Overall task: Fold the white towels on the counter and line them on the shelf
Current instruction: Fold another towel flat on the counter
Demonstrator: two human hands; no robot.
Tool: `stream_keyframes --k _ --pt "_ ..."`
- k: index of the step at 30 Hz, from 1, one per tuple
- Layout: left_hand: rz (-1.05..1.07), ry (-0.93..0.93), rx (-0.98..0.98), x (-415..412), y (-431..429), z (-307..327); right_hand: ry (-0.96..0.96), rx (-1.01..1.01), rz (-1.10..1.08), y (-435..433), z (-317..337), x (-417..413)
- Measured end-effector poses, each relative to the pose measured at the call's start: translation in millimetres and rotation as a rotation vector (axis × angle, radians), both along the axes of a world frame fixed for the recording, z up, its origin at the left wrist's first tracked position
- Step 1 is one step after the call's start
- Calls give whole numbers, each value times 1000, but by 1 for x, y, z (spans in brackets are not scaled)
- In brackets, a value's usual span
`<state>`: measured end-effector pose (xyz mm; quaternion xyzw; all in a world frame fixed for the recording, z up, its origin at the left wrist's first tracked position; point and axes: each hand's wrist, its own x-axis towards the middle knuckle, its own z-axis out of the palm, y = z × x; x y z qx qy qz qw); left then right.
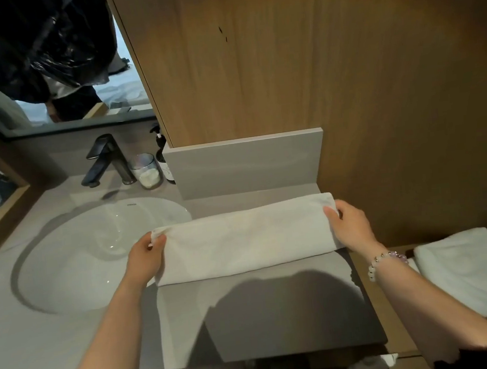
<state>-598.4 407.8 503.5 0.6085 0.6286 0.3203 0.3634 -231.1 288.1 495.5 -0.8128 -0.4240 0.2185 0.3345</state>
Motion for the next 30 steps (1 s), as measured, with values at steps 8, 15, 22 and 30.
stream_keyframes --k 8,15,22,30 --pt "119 62 -60 19 17 -16 -45 -51 -144 15 -16 -3" --pt "154 56 -194 27 27 -20 -96 -74 -225 22 -27 -7" --pt "171 118 -318 28 35 -26 -246 -195 -276 25 -28 -13" --pt "321 -87 -310 32 36 -25 -225 -157 -403 31 -28 -16"
